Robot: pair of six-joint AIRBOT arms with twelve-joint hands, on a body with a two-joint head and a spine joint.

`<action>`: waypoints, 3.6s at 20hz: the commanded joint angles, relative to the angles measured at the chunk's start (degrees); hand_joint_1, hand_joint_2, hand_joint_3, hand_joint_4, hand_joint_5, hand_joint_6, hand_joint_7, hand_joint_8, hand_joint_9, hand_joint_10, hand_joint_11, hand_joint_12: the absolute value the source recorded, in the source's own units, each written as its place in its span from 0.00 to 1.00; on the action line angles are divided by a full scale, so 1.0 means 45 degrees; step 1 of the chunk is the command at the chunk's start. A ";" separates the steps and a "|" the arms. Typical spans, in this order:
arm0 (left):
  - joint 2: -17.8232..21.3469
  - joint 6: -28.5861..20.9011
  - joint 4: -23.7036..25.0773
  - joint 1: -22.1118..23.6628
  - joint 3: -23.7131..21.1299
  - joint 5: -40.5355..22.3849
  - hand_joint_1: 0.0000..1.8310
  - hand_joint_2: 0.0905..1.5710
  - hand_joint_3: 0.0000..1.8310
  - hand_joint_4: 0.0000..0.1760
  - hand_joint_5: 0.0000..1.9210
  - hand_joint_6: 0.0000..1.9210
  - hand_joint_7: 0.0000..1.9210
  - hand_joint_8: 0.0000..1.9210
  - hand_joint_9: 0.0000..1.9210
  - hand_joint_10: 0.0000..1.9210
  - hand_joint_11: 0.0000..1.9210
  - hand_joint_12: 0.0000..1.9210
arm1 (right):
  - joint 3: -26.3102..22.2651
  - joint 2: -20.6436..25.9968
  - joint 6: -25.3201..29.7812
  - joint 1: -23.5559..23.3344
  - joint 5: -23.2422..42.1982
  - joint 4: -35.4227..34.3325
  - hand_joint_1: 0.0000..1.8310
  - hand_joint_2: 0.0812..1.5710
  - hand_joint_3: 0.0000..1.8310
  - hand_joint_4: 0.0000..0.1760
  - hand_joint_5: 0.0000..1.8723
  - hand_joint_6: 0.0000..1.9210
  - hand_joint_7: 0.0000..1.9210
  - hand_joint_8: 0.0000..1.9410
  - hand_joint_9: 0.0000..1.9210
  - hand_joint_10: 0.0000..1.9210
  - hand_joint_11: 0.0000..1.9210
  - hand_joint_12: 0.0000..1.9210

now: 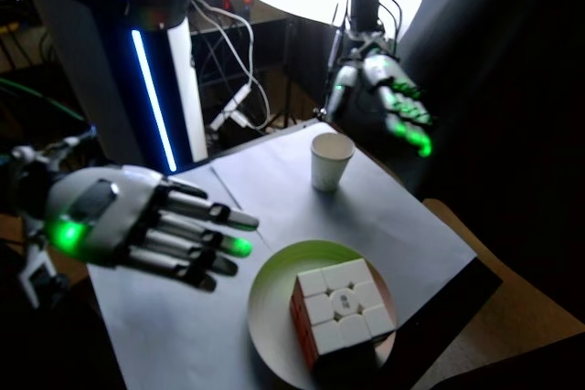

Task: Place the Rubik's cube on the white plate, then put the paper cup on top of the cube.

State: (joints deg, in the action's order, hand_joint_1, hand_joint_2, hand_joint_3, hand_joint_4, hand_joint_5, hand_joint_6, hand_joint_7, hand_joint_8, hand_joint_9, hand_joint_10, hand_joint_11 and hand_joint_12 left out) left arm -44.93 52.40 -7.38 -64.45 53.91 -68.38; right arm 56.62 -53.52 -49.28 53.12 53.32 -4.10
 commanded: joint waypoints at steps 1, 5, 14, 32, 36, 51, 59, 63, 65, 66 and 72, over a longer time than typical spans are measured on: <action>0.0059 -0.0253 -0.0364 -0.0243 -0.0046 -0.1872 0.19 0.67 0.00 0.63 0.00 0.00 0.01 0.00 0.02 0.00 0.00 0.28 | 0.0019 0.0076 0.0009 0.0005 0.1619 -0.0235 0.29 0.74 0.00 0.00 0.08 0.00 0.15 0.00 0.05 0.41 0.00 0.65; -0.0118 -0.0664 -0.0541 -0.1051 -0.0205 -0.1448 0.23 0.65 0.00 0.92 0.00 0.00 0.00 0.00 0.00 0.00 0.00 0.00 | 0.0006 0.0067 0.0008 0.0030 0.1618 -0.0301 0.31 0.76 0.00 0.19 0.07 0.00 0.13 0.00 0.02 0.38 0.00 0.59; -0.0922 -0.0936 -0.0630 -0.1033 0.0461 -0.0171 0.35 0.64 0.00 0.58 0.00 0.00 0.02 0.01 0.00 0.00 0.00 0.00 | 0.0043 -0.0001 0.0008 0.0031 0.1617 -0.0333 0.29 0.75 0.00 0.31 0.07 0.00 0.12 0.00 0.01 0.40 0.00 0.56; -0.0916 -0.1161 -0.0520 -0.0687 0.0556 -0.0555 0.36 0.72 0.00 0.60 0.08 0.41 0.04 0.62 0.00 0.80 0.00 0.98 | 0.0044 -0.0063 0.0008 0.0147 0.1614 -0.0419 0.31 0.79 0.00 0.10 0.06 0.00 0.13 0.01 0.01 0.39 0.00 0.62; -0.0596 -0.1161 -0.0306 -0.0522 0.0401 -0.0976 0.39 0.72 0.00 0.60 0.04 0.55 0.03 0.78 0.03 0.99 0.10 1.00 | 0.0046 -0.0075 0.0008 0.0147 0.1614 -0.0421 0.29 0.79 0.00 0.22 0.06 0.00 0.13 0.01 0.04 0.37 0.00 0.66; -0.1149 -0.1757 0.2000 0.4736 0.2587 0.2943 0.53 0.73 0.00 0.57 0.11 0.66 0.07 0.82 0.06 0.94 0.07 1.00 | 0.0112 -0.0108 0.0008 0.0147 0.1617 -0.0449 0.24 0.81 0.01 0.18 0.02 0.00 0.10 0.00 0.05 0.31 0.00 0.65; -0.3063 -0.3315 0.4092 0.8424 0.4845 0.5762 0.48 0.72 0.00 0.50 0.12 0.68 0.10 0.82 0.10 0.93 0.14 1.00 | 0.0114 -0.0118 0.0008 0.0219 0.1617 -0.0449 0.29 0.78 0.00 0.27 0.04 0.00 0.09 0.00 0.01 0.34 0.00 0.63; -0.3893 -0.3341 0.4544 0.9618 0.5560 0.6756 0.53 0.72 0.00 0.00 0.15 0.68 0.16 0.73 0.16 0.86 0.16 1.00 | 0.0120 -0.0160 0.0008 0.0251 0.1617 -0.0450 0.31 0.77 0.00 0.22 0.04 0.00 0.10 0.00 0.00 0.38 0.00 0.68; -0.4453 -0.3755 0.4890 1.0102 0.6085 0.7165 0.52 0.72 0.00 0.12 0.15 0.68 0.14 0.70 0.13 0.82 0.09 1.00 | 0.0122 -0.0175 0.0008 0.0275 0.1617 -0.0450 0.30 0.77 0.00 0.36 0.03 0.00 0.09 0.00 0.00 0.35 0.00 0.65; -0.4601 -0.3906 0.4890 1.0107 0.6231 0.7183 0.52 0.72 0.00 0.17 0.14 0.70 0.13 0.71 0.11 0.83 0.06 1.00 | 0.0126 -0.0185 0.0008 0.0277 0.1617 -0.0450 0.31 0.77 0.00 0.37 0.03 0.00 0.10 0.00 0.00 0.35 0.00 0.63; -0.6096 -0.4541 0.4928 1.0225 0.7537 0.8163 0.50 0.70 0.00 0.11 0.14 0.74 0.16 0.67 0.15 0.76 0.11 0.99 | 0.0130 -0.0227 0.0008 0.0319 0.1616 -0.0450 0.27 0.77 0.00 0.22 0.03 0.00 0.06 0.00 0.00 0.29 0.00 0.64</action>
State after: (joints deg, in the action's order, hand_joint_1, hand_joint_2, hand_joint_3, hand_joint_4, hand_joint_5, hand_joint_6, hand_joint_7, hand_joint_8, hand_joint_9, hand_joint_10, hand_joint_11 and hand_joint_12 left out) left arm -72.55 32.27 15.75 -19.49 87.94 -25.74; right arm 57.06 -54.48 -49.39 54.61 53.34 -6.15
